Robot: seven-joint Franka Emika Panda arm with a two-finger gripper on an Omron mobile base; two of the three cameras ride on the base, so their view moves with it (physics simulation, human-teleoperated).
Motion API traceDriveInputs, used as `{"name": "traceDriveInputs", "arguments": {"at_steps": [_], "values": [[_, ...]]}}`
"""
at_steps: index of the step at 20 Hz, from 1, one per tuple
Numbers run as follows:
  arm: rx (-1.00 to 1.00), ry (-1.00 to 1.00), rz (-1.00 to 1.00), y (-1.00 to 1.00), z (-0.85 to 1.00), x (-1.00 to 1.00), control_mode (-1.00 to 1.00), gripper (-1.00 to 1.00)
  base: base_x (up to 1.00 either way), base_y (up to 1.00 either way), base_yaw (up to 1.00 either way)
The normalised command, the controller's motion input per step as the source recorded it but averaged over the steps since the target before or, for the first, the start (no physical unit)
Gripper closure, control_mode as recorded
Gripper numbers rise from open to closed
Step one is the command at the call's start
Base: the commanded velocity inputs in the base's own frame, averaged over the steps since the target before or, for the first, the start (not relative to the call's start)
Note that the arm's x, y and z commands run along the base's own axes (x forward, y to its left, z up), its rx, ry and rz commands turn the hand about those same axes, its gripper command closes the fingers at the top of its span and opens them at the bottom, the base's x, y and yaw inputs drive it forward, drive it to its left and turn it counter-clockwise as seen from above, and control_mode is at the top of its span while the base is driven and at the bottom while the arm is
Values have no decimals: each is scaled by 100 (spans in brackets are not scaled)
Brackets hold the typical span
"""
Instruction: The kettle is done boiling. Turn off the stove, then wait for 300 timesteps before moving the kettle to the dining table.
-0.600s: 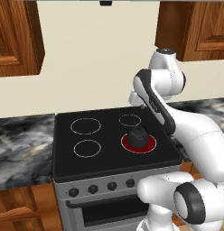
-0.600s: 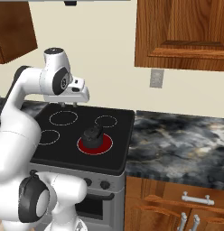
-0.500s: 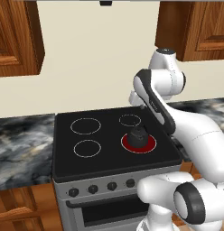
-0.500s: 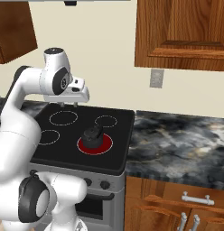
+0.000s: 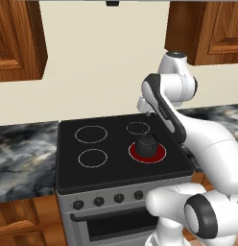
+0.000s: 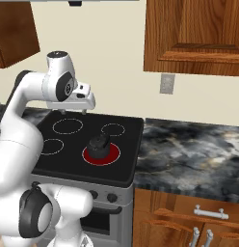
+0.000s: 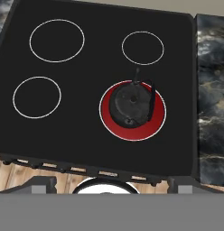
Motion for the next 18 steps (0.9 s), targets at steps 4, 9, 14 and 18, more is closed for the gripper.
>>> {"name": "traceDriveInputs", "arguments": {"at_steps": [4,9,14,18], "values": [[0,0,0,5,0,0,-100,-100,0,0,0],[0,0,0,15,0,0,-100,-100,0,0,0],[0,0,0,13,0,0,100,-100,0,25,0],[0,0,0,0,0,0,100,-100,0,50,0]]}}
